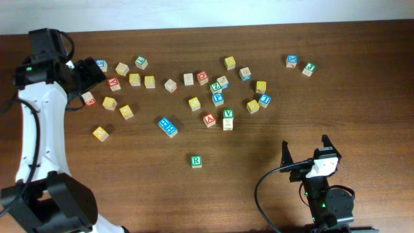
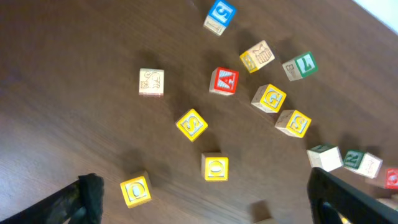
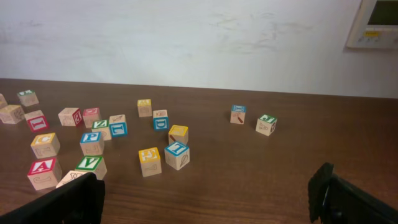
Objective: Spell out RSS
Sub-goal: 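Move the left gripper to the yellow S block and grasp it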
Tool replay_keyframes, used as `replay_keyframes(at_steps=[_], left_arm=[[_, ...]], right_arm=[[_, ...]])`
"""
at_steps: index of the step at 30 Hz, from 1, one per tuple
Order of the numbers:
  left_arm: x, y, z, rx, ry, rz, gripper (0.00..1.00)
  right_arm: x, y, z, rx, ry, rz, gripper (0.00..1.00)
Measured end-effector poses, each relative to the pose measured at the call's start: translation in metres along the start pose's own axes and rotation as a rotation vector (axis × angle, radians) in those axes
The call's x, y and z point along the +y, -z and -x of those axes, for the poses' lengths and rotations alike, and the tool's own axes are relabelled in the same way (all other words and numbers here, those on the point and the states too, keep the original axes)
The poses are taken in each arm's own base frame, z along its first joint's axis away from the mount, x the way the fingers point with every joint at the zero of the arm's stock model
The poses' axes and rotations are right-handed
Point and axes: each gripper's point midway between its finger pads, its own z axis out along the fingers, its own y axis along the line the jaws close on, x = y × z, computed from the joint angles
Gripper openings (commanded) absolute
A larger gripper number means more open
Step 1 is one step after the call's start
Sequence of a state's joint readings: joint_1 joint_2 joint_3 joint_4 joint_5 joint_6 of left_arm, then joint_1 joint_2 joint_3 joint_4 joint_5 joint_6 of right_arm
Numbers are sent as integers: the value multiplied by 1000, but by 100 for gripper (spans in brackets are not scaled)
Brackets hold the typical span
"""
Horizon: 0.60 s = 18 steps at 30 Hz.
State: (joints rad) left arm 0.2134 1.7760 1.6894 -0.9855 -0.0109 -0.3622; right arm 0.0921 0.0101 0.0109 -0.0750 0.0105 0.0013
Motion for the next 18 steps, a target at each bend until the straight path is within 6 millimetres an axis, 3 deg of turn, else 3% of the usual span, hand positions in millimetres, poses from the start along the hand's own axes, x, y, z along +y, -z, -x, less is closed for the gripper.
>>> replay_keyframes(at_steps=[3,7,12,15,16,18], left_arm=[[-9,-31,-3,31,-133,3,99],[-6,-85,-19,123,-270,24,96],[-8,-109,-34,188,-454,-18,94],[-9,-122,-42,221,-517,-36,87],[-8,-127,-45,233,-526,-38,73],[-6,-141,-51,255,-550,-38,70]], right_arm=[[0,0,0,0,0,0,98],[0,0,0,0,1,0,98],[0,0,0,0,1,0,98],[0,0,0,0,1,0,98],[0,0,0,0,1,0,98],[0,0,0,0,0,0,98]])
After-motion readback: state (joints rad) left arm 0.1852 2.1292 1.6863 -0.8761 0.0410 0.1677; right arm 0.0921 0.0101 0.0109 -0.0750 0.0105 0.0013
